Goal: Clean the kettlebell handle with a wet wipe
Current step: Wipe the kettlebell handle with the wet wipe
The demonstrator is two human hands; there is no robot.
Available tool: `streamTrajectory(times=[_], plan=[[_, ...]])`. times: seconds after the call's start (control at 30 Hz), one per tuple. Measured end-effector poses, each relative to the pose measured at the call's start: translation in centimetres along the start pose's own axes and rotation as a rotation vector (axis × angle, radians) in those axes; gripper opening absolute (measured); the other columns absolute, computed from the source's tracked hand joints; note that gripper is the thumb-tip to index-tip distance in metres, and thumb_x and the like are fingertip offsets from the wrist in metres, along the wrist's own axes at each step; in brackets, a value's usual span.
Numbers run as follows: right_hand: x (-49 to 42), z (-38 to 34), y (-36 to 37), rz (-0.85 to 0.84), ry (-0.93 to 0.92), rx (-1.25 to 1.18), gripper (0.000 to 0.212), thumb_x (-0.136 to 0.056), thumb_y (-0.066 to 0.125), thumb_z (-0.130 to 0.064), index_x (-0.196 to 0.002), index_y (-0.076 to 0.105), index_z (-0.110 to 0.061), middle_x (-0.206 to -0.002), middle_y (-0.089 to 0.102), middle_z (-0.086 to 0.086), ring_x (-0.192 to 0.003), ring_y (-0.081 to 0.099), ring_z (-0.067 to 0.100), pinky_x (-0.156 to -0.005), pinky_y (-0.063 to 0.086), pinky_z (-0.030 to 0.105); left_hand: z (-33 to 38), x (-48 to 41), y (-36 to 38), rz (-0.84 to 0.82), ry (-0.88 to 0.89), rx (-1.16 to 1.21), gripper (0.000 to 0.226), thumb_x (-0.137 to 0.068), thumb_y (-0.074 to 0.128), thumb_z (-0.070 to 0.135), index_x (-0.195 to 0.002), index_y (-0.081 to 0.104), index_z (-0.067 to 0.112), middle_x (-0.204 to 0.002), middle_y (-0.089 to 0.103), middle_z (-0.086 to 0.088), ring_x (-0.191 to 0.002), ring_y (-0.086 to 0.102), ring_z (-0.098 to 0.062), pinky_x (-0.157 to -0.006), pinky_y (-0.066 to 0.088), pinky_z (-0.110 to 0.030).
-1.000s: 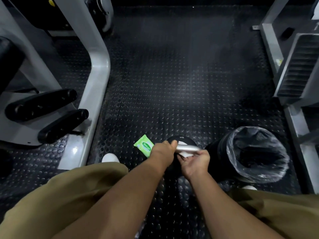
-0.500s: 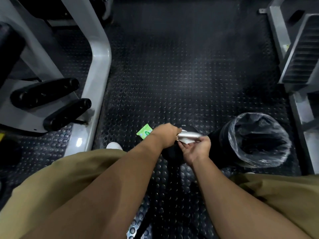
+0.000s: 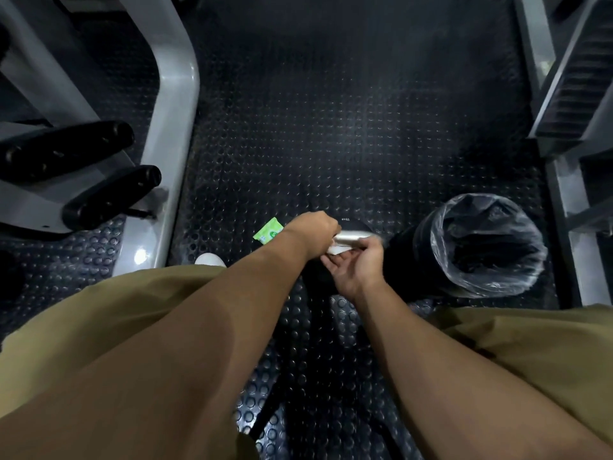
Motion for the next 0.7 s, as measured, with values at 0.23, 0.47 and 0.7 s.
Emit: streamTrajectory(times=[0.23, 0.47, 0.7], plan=[[-0.3, -1.6, -1.5, 0.145, -0.118, -0.095, 0.045, -0.094, 0.04, -0.031, -0.125, 0.058, -0.004, -0.126, 0.065, 0.02, -0.114, 0.064, 0.037, -0.11, 0.046, 0.049, 0.3, 0.1, 0.2, -0.008, -0.039, -0.009, 0.024, -0.103, 0.053, 0.02, -0.123, 0.064, 0.014, -0.113, 0.067, -0.011, -0.1, 0.067, -0.033, -0.08, 0.052, -0.039], [-0.4, 0.4, 0.2, -0.012, 0.003, -0.066, 0.048, -0.092, 0.04, -0.032, -0.126, 0.055, -0.001, -0.127, 0.066, 0.023, -0.121, 0.063, 0.038, -0.111, 0.044, 0.052, 1.3, 0.6, -0.1, 0.018, -0.058, -0.125, 0.033, -0.102, 0.047, 0.008, -0.132, 0.06, 0.012, -0.124, 0.067, -0.012, -0.111, 0.068, -0.033, -0.081, 0.05, -0.037], [-1.0, -2.2, -1.8, 0.144, -0.13, -0.127, 0.05, -0.093, 0.04, -0.032, -0.13, 0.056, -0.004, -0.129, 0.064, 0.021, -0.113, 0.064, 0.037, -0.111, 0.045, 0.052, 1.8, 1.3, -0.2, 0.027, -0.075, -0.167, 0.032, -0.105, 0.041, 0.008, -0.135, 0.053, 0.007, -0.13, 0.065, -0.012, -0.117, 0.065, -0.034, -0.09, 0.053, -0.041]])
Point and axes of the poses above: each hand's wrist, its own x-axis away from the middle knuckle, its own y-axis out of the palm, z = x × y, the point moved 5 cm from there along -x, towards the middle knuckle
